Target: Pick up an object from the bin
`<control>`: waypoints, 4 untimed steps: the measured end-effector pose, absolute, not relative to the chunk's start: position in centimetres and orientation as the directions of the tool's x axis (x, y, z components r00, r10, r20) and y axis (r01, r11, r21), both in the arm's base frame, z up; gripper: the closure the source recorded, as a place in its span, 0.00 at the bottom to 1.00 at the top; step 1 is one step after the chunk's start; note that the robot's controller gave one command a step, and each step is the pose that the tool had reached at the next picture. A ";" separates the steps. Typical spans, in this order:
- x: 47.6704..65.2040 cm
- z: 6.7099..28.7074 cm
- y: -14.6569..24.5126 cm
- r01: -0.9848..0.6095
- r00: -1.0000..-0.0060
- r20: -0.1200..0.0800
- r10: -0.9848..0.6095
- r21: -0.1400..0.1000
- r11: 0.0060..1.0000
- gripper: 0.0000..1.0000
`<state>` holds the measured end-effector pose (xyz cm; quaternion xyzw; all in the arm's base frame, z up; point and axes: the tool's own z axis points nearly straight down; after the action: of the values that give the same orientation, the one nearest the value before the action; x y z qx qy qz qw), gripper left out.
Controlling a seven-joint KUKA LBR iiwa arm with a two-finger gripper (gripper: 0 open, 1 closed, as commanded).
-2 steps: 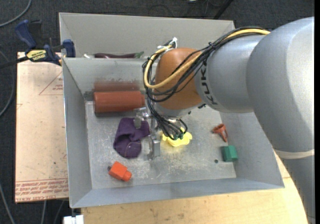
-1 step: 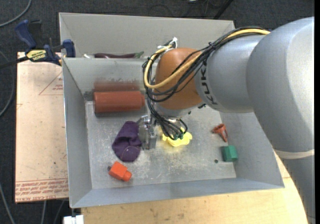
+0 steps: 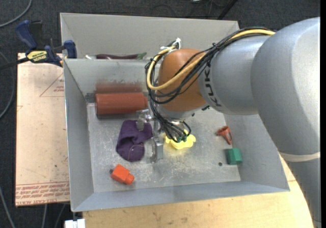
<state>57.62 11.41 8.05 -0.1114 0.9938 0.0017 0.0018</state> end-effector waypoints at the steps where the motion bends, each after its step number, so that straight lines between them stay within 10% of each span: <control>1: 57.6 8.1 11.4 -0.221 -0.975 -0.004 -0.221 0.003 0.975 1.00; 2: 57.6 8.1 11.4 -0.221 -0.975 -0.004 -0.221 0.003 0.975 0.00; 3: 57.6 8.1 11.4 -0.221 -0.975 -0.004 -0.221 0.003 0.975 1.00; 4: 57.6 8.1 11.4 -0.221 -0.975 -0.004 -0.221 0.003 0.975 0.00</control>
Offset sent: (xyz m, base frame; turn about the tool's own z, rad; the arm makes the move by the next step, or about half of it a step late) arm 0.0000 0.0000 0.0000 0.0000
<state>57.62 11.39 8.05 -0.1112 0.9938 0.0018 0.0018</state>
